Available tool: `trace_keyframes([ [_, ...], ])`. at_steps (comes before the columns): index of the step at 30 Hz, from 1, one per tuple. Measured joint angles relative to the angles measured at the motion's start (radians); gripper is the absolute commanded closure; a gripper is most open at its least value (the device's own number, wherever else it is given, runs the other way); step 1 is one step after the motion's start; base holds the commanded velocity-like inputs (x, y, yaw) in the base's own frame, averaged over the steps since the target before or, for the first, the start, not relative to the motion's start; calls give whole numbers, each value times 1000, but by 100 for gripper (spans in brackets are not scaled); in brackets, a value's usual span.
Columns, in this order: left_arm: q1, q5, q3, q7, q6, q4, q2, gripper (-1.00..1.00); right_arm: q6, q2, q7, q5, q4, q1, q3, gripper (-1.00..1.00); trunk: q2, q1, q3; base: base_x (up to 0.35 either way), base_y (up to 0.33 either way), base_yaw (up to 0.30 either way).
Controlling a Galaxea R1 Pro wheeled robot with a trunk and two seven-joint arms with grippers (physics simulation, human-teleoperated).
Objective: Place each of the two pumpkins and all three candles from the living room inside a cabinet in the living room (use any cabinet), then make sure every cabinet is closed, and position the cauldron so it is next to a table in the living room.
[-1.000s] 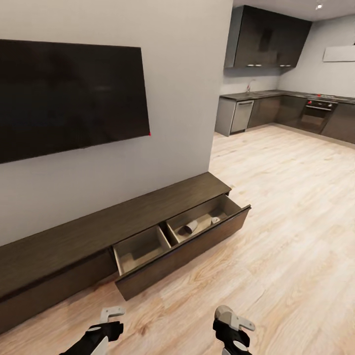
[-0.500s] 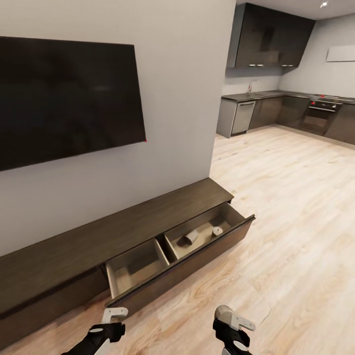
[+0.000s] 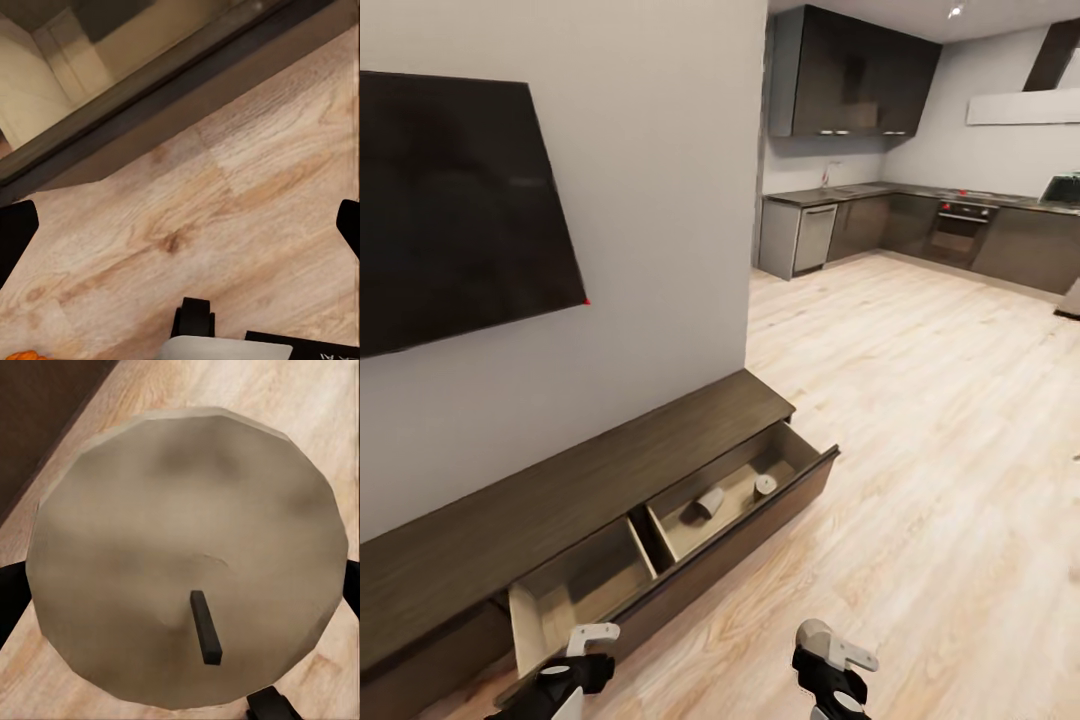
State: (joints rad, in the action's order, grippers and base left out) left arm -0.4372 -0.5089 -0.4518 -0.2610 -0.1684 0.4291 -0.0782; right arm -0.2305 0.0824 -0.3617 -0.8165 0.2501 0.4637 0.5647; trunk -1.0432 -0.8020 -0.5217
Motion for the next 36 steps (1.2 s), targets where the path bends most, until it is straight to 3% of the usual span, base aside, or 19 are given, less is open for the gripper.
trace_keyframes([
  [9, 0, 0, 0, 0, 0, 0, 0, -100, 0, 0, 0, 0, 0, 0, 0, 100, 0, 0, 0, 270, -204, -280],
  [25, 0, 0, -1, 0, 0, -2, 0, -100, 0, 2, 0, 0, 1, 0, 1, 100, 0, 0, -2, 322, -27, -267],
  [31, 0, 0, -1, 0, 0, -2, 0, -100, 0, 8, -1, 1, 0, 0, 1, 100, 0, 0, -4, 288, -186, -21],
  [36, 0, 0, -2, 0, 0, -2, 1, -100, 1, 10, -1, 2, -1, 0, 3, 100, 0, 0, -4, 178, -289, 235],
])
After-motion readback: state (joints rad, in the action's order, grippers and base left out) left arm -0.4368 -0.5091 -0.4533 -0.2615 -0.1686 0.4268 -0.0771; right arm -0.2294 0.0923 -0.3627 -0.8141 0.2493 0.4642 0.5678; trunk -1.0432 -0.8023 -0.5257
